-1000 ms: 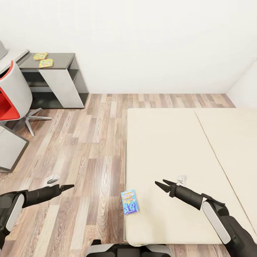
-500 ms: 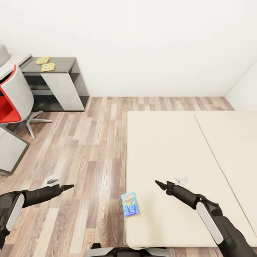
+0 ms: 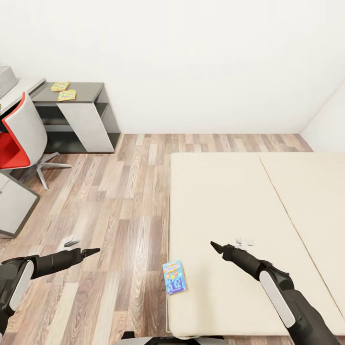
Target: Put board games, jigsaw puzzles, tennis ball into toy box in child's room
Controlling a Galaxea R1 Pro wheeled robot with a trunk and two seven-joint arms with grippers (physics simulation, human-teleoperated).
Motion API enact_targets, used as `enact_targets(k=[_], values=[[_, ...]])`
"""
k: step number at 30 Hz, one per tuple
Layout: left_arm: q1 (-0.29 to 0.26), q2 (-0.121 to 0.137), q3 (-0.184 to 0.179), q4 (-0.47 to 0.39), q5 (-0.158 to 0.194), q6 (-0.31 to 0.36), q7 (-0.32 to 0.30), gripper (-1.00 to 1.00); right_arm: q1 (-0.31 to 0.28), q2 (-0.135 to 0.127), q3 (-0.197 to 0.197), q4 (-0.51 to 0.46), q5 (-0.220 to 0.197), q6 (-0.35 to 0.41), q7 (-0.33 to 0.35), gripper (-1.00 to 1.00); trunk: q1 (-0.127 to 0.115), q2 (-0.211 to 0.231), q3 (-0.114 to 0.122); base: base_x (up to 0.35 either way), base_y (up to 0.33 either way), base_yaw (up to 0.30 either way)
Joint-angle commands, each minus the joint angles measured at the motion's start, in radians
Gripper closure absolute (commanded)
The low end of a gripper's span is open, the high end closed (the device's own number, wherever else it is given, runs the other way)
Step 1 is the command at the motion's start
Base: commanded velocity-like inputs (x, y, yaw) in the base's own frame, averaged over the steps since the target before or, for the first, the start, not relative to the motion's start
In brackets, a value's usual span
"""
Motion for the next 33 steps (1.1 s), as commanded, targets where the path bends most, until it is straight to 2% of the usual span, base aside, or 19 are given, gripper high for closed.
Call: enact_targets(k=[1,33], values=[[-0.001,0.0,0.001,0.0,0.0,0.004,-0.003,-1.0,0.0,0.001,0.001,-0.001,-0.005,0.005,-0.003,-1.0,0.001,-0.002,0.0,0.0,0.0,0.0],[-0.001,0.001,0.001,-0.002,0.0,0.004,-0.006,-1.0,0.0,0.005,0.001,0.007,-0.005,0.003,-0.021,-1.0,0.001,-0.002,0.053,0.0,0.0,0.0]])
